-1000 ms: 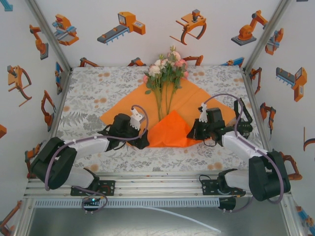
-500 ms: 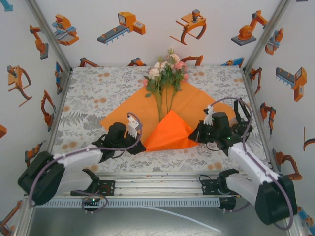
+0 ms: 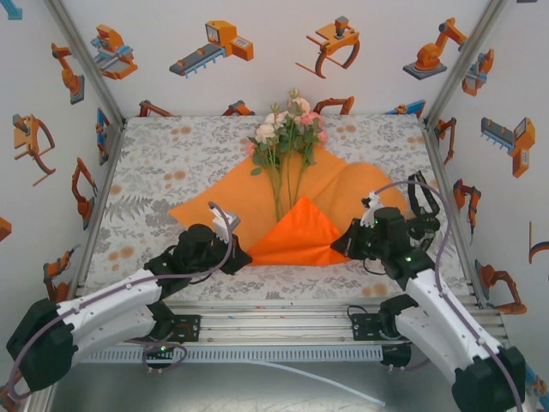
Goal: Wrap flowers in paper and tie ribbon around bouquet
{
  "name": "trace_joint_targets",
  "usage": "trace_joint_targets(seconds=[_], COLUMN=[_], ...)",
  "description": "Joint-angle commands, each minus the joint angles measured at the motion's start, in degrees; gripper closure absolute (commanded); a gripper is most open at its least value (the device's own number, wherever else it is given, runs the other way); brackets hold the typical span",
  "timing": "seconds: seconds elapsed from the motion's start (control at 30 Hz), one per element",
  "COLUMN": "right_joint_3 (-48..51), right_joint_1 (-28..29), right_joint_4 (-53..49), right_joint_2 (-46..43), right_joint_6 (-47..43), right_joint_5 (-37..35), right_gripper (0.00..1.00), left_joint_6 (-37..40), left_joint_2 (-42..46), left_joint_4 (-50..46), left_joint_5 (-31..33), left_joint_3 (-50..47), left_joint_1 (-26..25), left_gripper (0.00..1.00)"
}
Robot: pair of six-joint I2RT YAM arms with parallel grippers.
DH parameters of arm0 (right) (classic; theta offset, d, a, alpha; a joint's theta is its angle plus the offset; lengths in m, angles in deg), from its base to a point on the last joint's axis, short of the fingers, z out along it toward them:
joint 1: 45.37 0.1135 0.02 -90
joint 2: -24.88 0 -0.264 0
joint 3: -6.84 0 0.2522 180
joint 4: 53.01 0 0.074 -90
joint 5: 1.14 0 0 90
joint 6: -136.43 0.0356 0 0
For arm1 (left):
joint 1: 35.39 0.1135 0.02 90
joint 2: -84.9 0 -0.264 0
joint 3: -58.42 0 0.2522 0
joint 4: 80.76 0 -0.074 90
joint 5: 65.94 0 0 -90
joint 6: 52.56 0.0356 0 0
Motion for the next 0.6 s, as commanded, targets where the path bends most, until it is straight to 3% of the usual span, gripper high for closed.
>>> trace_joint_targets(seconds=[0.0, 0.13, 0.23, 0.3, 0.33, 0.43, 0.53, 0.57], right_joint_3=[-0.6, 1.0, 1.4, 0.8, 0.1, -3.0, -5.2, -5.7], right_joint_1=[-0.5, -0.8, -1.0, -1.1, -1.1, -1.1, -1.1, -1.0], right_joint_4=[6.5, 12.7, 15.3, 14.9, 13.7, 6.5, -0.6, -2.5], right_joint_2=[5.6, 12.5, 16.8, 18.6, 19.0, 17.0, 11.2, 8.7], right_joint_6=[-3.7, -5.3, -6.0, -6.0, -5.8, -5.5, -6.0, -6.1], right_joint_5=[-8.3, -9.9, -10.4, -10.5, -10.9, -13.0, -15.2, -15.7], right_gripper=[1.0, 1.0, 0.88, 0.72, 0.65, 0.47, 0.39, 0.38], left_joint_6=[-0.3, -0.8, -1.3, -2.0, -2.4, -2.8, -2.8, -2.9], left_joint_2=[-2.3, -5.3, -8.1, -10.3, -11.2, -12.8, -11.6, -11.0], left_joint_4=[-2.3, -0.2, 1.4, 3.8, 4.8, 5.1, 3.5, 2.3], left_joint_5=[7.1, 7.8, 8.6, 8.1, 7.7, 8.1, 9.7, 10.6], left_joint_3=[0.8, 0.0, -0.6, -1.0, -1.0, -0.7, -0.4, -0.2], left_joint_1=[1.5, 2.0, 2.0, 2.0, 2.0, 2.0, 2.0, 2.0], left_gripper=[1.0, 1.0, 0.98, 0.89, 0.78, 0.74, 0.57, 0.56])
